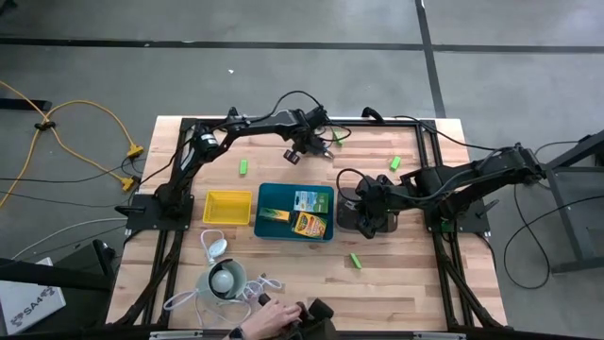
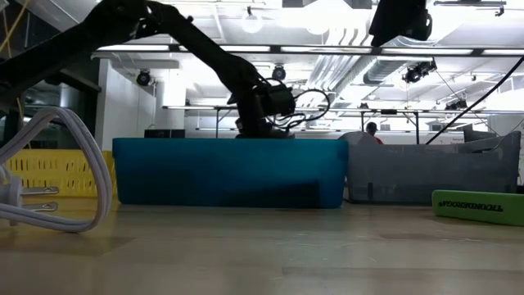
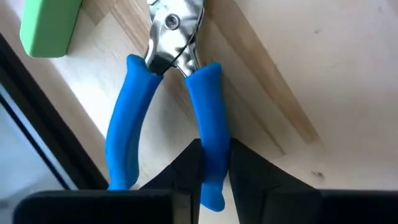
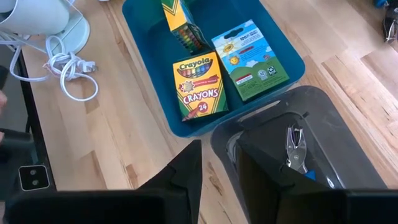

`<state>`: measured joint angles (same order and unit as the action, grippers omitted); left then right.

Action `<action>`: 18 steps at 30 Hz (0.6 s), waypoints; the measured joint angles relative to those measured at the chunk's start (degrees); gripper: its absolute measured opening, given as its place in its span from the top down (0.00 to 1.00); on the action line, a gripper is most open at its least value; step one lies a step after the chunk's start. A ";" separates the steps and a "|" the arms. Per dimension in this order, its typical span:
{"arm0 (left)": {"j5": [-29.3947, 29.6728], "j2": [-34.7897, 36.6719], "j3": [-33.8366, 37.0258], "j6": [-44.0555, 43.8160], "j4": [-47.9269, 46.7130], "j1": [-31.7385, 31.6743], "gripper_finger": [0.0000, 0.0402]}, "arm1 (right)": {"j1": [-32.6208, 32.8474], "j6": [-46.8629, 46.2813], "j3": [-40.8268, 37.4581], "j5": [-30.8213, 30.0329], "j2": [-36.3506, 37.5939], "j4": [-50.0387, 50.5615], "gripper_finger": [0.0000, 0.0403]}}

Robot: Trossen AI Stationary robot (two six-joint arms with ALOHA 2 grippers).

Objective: Pick & Place School Supplies
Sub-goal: Put the blue hole puncher into the black bin

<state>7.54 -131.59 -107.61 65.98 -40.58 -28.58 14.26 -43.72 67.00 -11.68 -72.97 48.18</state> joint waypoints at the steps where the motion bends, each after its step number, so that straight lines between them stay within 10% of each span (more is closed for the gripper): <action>1: 1.18 0.01 0.00 -0.07 0.03 0.34 0.87 | 0.00 0.02 0.00 -0.02 0.00 0.01 0.79; 18: 7.76 8.16 0.00 -6.27 -3.40 7.17 0.88 | 3.17 -8.57 0.00 -1.94 0.00 8.20 0.79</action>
<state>15.30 -123.43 -107.61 59.71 -43.98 -21.42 17.43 -52.29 67.00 -13.62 -72.97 56.38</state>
